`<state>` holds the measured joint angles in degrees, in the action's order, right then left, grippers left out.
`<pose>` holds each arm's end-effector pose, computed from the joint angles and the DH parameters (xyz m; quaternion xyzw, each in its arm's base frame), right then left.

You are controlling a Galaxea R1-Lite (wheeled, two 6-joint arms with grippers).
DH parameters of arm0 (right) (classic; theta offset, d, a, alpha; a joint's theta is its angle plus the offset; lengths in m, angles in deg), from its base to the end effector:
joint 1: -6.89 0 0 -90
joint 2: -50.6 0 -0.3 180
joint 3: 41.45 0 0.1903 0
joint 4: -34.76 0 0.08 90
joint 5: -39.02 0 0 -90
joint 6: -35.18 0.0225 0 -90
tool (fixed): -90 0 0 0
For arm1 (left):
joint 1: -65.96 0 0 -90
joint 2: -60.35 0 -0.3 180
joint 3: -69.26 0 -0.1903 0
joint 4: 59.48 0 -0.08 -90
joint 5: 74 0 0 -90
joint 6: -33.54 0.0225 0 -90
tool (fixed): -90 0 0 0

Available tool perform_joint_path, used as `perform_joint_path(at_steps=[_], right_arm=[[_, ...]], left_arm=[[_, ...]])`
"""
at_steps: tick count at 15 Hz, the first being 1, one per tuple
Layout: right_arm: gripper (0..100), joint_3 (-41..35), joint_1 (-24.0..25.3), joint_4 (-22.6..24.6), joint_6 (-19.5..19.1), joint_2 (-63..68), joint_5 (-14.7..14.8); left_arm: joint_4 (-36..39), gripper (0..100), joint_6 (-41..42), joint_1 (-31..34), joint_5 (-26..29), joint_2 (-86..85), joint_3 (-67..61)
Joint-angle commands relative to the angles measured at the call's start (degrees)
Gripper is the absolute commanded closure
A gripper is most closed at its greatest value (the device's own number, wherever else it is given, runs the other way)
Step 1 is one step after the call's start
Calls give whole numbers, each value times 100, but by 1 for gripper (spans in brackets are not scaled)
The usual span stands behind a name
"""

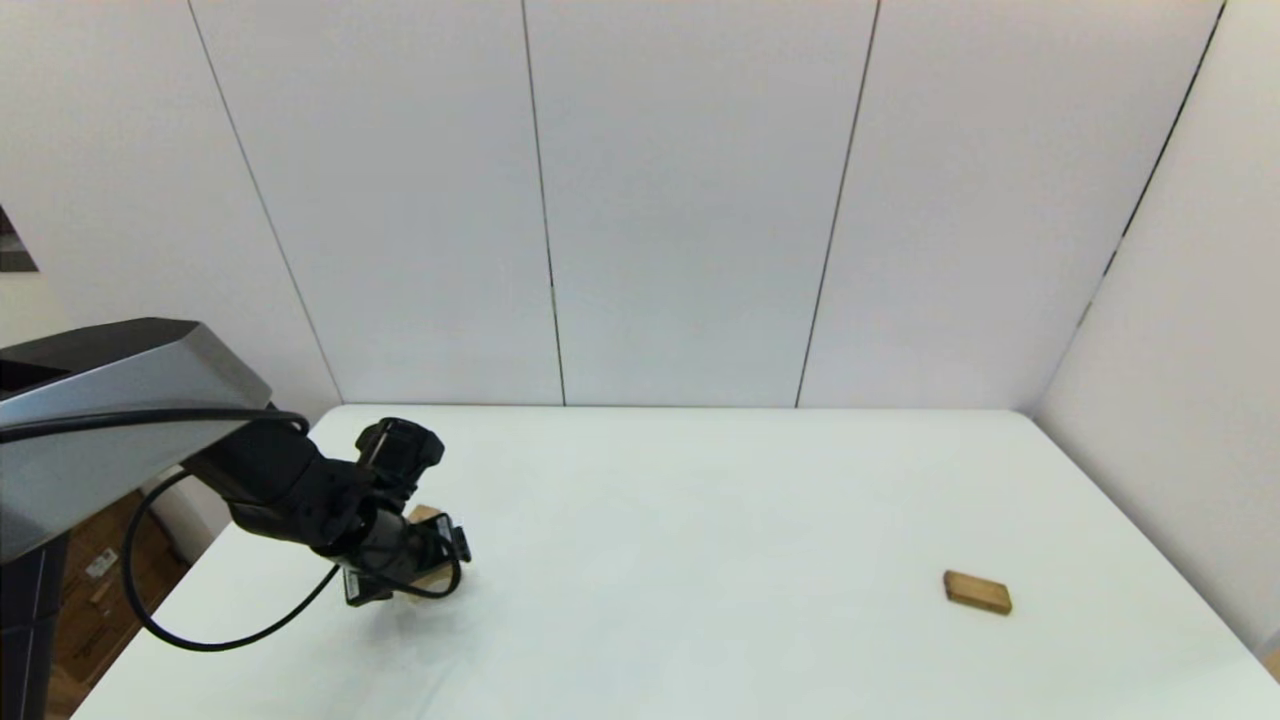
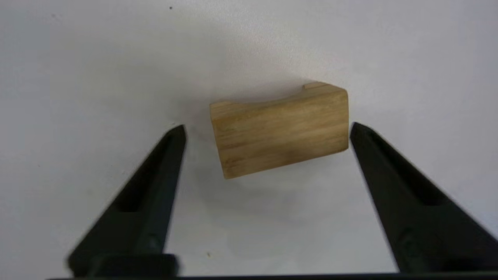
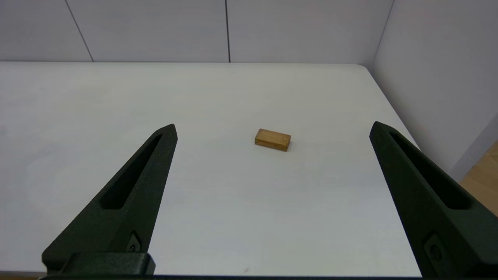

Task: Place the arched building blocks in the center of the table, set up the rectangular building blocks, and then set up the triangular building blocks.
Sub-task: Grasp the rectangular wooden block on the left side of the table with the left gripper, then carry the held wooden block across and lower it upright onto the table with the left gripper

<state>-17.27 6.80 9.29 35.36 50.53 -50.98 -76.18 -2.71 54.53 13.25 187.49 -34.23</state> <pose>-0.0240 0.0000 0.0756 0.0016 0.0106 -0.0008 0.9999 0.3348 -0.0666 -0.0025 -0.1932 0.5424 0.1113 0.8100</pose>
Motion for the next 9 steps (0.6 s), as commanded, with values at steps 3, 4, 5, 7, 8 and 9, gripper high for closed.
perform_joint_path(at_steps=[3,4,5,7,8,9], right_arm=[[0,6,1,0,-1,7,0],[0,6,1,0,-1,7,0],[0,6,1,0,-1,7,0],[0,-3,1,0,-1,7,0],[0,-3,1,0,-1,7,0],[0,-3,1,0,-1,7,0]], left_arm=[[-8,100,-23,1,-6,-6,30],[-8,100,-23,-8,-6,-6,39],[-8,100,-14,-8,-6,-6,39],[-16,100,21,-342,-23,-138,100],[-122,100,47,-746,-111,-296,206],[-421,100,47,-1238,-278,-384,478]])
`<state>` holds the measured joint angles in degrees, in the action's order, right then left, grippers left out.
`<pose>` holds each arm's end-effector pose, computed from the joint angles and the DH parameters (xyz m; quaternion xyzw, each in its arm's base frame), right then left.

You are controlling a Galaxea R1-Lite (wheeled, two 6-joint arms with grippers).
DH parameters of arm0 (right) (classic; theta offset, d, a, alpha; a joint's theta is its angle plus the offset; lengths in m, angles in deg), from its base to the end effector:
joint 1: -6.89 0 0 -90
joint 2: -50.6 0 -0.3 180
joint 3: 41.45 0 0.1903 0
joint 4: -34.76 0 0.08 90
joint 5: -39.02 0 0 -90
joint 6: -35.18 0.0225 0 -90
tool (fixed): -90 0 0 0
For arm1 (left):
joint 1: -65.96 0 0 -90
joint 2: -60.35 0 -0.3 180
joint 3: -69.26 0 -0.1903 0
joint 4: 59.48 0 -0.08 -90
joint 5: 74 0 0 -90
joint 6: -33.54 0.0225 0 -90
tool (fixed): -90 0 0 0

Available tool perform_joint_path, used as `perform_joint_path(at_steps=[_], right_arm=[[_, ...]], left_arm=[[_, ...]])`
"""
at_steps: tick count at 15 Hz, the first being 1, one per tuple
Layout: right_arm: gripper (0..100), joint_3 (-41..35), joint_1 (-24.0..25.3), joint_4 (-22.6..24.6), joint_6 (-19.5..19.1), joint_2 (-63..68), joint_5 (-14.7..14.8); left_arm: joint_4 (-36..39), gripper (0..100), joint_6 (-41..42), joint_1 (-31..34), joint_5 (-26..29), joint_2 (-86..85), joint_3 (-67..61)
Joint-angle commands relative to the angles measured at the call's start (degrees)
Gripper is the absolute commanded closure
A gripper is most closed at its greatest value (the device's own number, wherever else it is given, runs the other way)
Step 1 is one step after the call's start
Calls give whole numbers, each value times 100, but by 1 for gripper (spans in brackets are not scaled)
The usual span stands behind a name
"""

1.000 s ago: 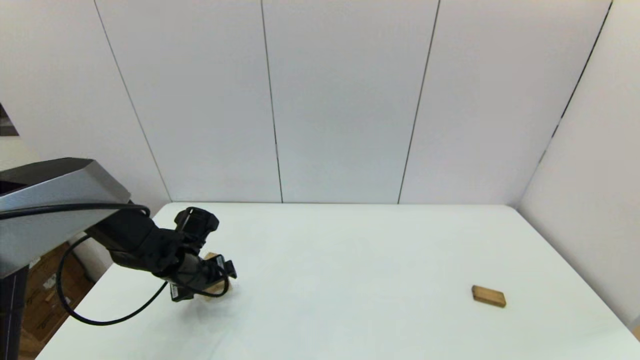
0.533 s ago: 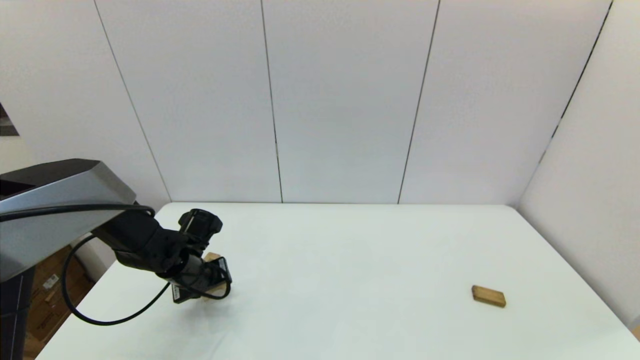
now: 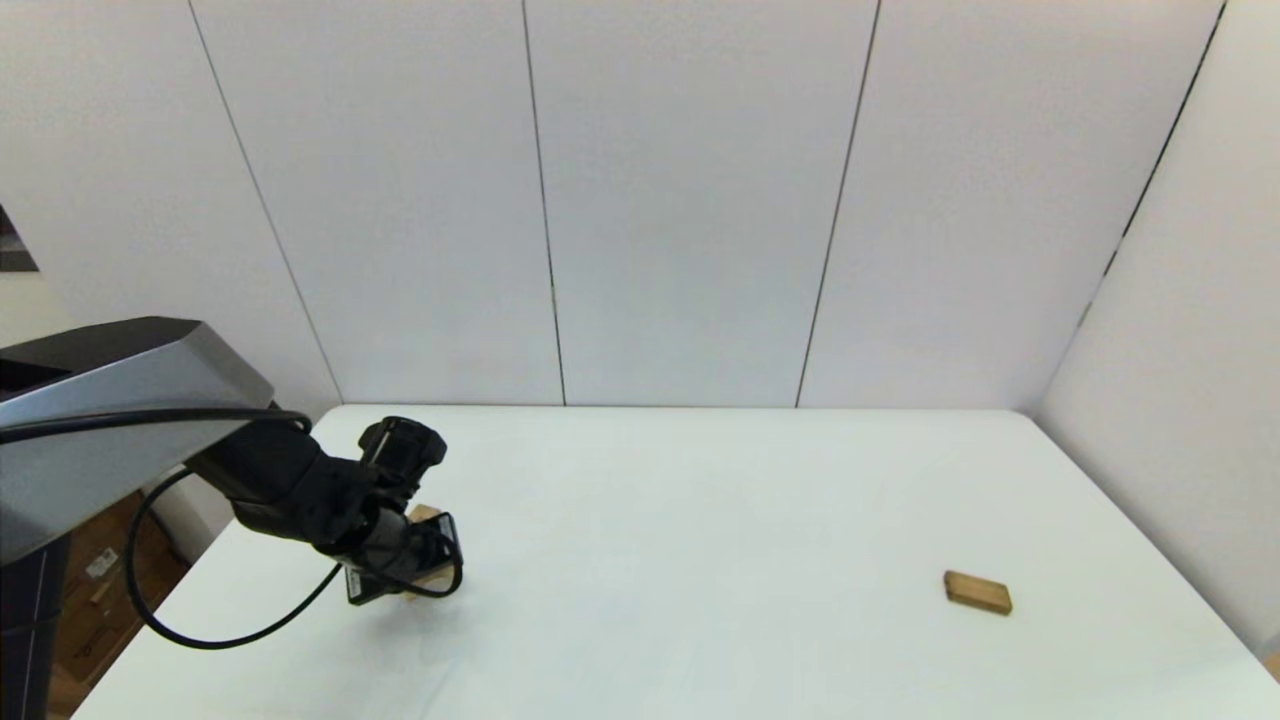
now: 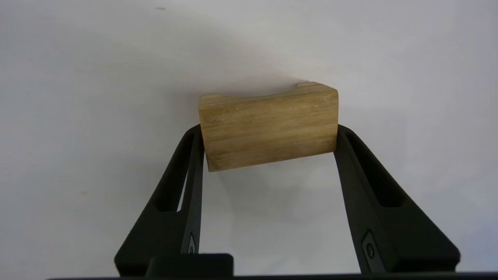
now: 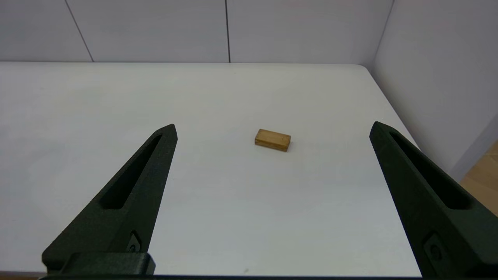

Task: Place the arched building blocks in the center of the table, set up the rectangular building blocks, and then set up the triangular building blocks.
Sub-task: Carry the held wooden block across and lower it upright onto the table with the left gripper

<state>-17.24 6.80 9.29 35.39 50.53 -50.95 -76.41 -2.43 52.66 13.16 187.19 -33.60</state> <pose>-0.0241 0.0000 0.0758 0.0018 0.0104 -0.0011 0.9999 0.3346 -0.0780 0.0009 -0.1836 0.5408 0.0955 0.8153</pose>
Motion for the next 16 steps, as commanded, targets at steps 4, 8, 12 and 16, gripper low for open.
perform_joint_path(at_steps=[4,8,12,16], right_arm=[[0,-5,1,0,-3,7,-2],[0,4,1,0,-3,7,-2],[0,-5,1,0,-3,7,-2],[0,-5,1,0,-3,7,-2]], left_arm=[[-2366,100,-209,-2388,-393,148,2709],[-3131,100,-482,-3100,-375,1158,4256],[-3430,100,-658,-3513,-393,1791,4713],[-3535,100,-552,-3434,-472,1941,4906]])
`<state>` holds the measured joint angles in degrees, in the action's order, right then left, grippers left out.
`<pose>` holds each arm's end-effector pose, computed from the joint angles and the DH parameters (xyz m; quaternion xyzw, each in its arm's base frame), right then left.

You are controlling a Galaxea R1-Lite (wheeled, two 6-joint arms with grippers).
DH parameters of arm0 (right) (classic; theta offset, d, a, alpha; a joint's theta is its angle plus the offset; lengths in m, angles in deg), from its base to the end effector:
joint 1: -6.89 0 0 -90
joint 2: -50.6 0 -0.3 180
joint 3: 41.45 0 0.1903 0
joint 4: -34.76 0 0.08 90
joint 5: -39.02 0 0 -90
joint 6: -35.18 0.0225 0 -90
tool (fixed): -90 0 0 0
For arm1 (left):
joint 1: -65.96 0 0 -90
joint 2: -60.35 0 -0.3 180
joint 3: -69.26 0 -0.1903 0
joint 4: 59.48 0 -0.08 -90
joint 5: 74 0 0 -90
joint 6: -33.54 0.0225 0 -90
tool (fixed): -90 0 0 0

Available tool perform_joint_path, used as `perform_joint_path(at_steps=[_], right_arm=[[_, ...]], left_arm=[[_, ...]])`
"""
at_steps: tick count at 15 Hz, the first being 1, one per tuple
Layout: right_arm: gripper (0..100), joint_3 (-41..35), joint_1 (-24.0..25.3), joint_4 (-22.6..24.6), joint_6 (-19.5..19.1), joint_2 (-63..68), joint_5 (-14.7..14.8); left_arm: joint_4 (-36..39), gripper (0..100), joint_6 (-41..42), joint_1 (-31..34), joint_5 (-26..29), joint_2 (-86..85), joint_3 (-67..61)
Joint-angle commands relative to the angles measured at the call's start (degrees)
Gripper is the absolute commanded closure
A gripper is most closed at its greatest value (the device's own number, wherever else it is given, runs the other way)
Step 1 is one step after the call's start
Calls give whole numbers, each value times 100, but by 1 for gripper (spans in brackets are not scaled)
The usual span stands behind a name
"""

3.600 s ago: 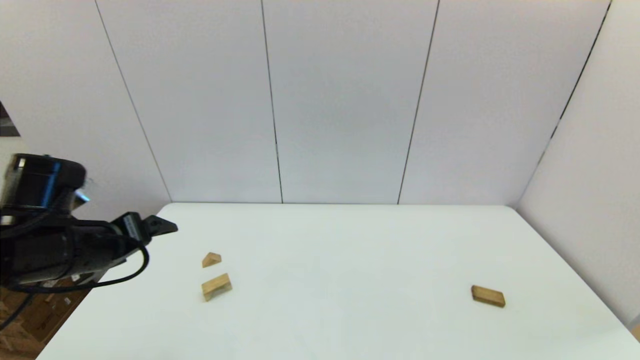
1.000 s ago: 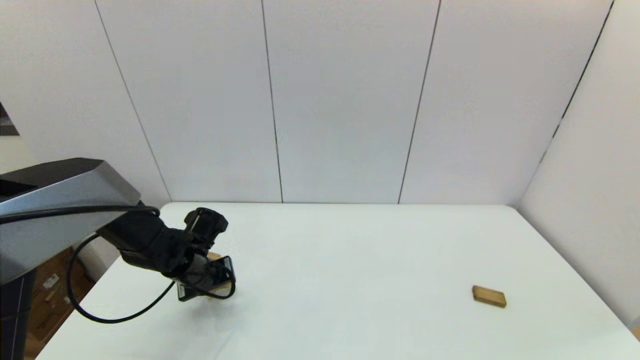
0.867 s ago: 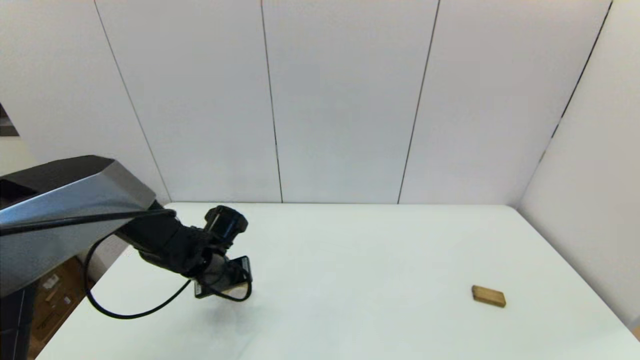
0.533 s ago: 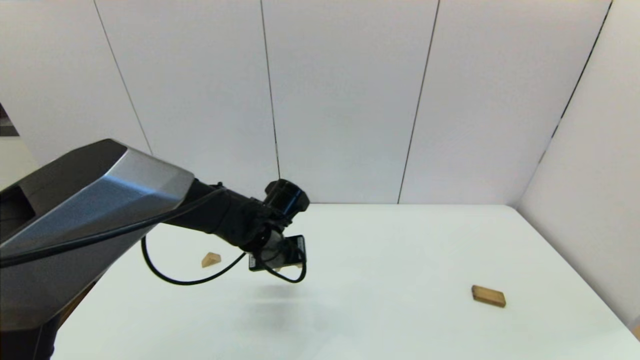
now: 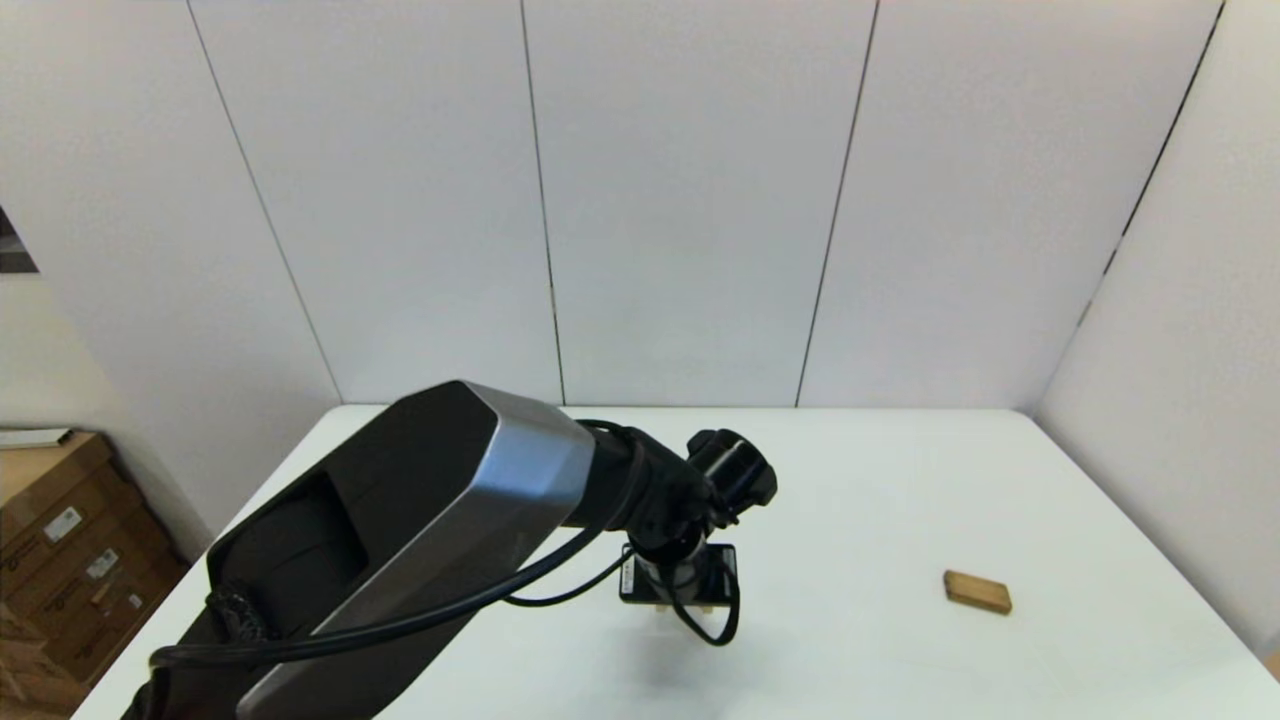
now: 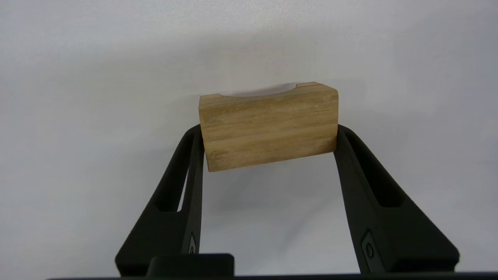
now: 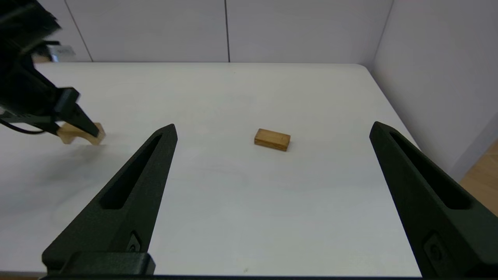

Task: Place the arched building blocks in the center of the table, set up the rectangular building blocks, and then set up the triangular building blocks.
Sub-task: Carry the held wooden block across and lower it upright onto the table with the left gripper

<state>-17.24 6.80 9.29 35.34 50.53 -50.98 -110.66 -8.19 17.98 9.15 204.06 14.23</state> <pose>-0.0241 0.0000 0.0758 0.0014 0.0104 -0.0008 0.9999 0.3080 -0.3378 0.0203 -0.0268 0.5778 -0.0878 0.8110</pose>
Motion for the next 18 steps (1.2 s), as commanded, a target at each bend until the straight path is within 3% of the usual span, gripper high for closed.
perform_joint_path(at_steps=[1,18], right_arm=[[0,4,1,0,2,7,0],[0,-5,1,0,2,7,0]], left_arm=[[-146,100,33,61,-167,271,124],[-137,100,-90,131,-238,289,185]])
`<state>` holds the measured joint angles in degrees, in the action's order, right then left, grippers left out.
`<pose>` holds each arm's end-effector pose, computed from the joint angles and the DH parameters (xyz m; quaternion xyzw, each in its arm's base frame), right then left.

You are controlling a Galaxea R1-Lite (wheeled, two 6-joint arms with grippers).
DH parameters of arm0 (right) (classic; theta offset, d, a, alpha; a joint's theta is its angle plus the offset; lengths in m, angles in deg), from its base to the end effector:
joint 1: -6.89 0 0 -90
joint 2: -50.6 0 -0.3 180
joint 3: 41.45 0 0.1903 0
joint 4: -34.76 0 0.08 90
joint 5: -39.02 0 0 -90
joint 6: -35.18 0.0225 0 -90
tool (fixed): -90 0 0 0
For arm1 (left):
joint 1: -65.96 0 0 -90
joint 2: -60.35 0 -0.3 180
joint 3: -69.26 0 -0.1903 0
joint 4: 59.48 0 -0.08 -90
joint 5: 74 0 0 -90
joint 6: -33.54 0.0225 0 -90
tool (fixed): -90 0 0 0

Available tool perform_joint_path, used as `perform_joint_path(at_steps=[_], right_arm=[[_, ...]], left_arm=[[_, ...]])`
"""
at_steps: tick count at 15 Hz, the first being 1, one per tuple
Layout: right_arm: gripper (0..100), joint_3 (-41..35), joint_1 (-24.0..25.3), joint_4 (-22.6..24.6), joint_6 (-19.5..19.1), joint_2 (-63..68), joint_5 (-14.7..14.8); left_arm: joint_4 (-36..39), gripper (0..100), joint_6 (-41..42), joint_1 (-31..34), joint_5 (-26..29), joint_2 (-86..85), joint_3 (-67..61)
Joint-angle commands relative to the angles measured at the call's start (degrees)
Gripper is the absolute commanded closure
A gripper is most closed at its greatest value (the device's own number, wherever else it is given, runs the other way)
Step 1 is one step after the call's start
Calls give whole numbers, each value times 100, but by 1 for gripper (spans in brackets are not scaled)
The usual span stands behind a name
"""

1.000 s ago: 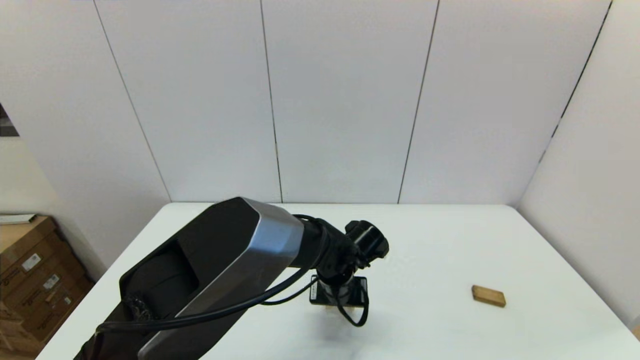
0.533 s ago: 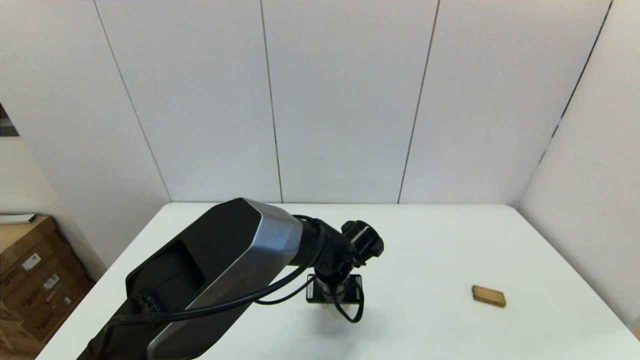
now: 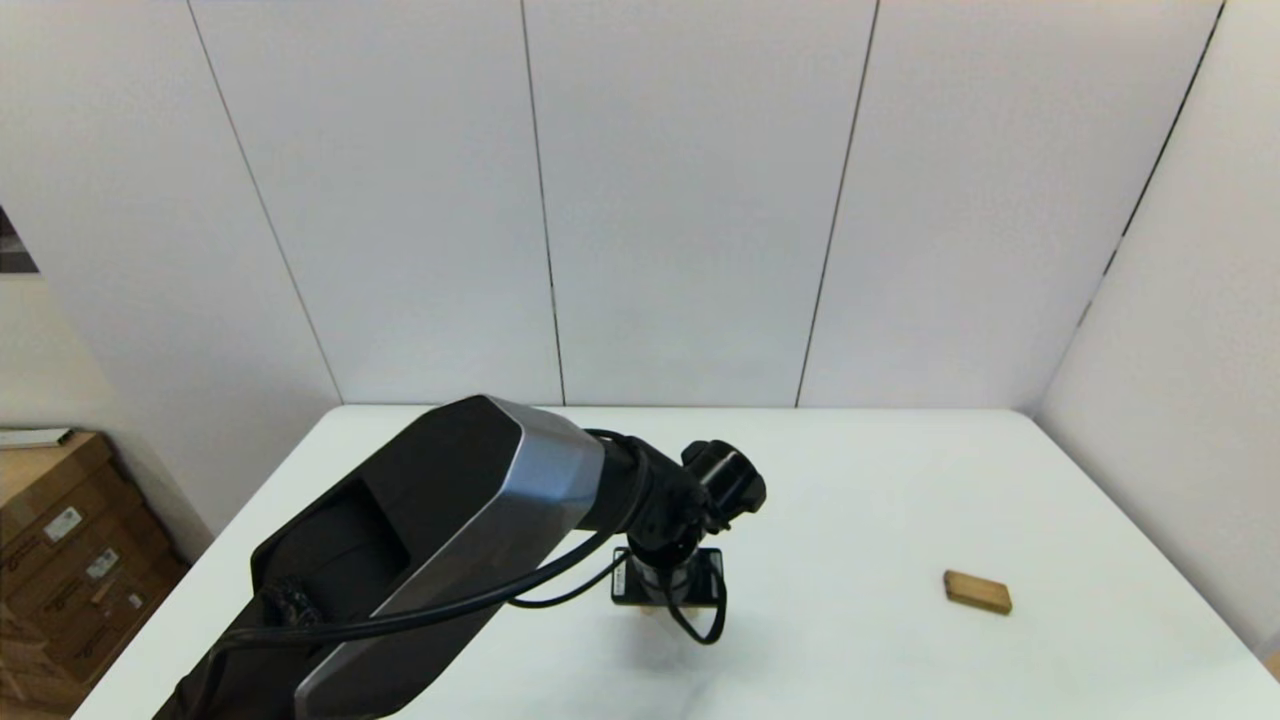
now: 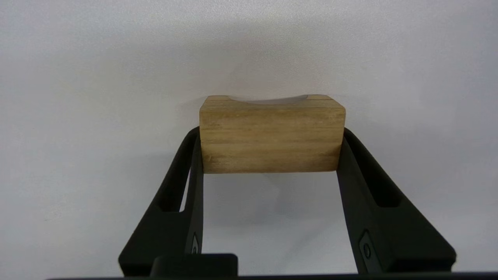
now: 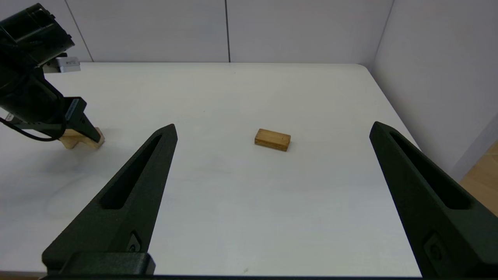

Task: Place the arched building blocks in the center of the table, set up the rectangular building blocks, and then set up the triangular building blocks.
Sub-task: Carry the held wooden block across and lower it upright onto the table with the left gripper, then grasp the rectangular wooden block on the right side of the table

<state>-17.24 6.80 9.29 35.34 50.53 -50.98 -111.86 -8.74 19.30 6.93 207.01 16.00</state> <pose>-0.0241 0.0000 0.0758 0.0014 0.0104 -0.0008 0.9999 0.3187 -0.3326 0.0027 -0.0185 0.5802 -0.0546 0.8124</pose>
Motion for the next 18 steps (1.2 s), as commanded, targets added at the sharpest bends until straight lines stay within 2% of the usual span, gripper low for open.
perform_joint_path(at_steps=[1,6,7,15,18], right_arm=[[0,-5,1,0,2,7,0],[0,4,1,0,2,7,0],[0,4,1,0,2,7,0],[0,4,1,0,2,7,0],[0,-5,1,0,2,7,0]], left_arm=[[-17,100,-44,0,-16,-6,8],[-17,100,-44,0,-42,2,8],[-17,0,-35,0,-42,2,8],[-61,0,79,158,-42,-455,175],[-764,0,686,386,-51,-2001,316]])
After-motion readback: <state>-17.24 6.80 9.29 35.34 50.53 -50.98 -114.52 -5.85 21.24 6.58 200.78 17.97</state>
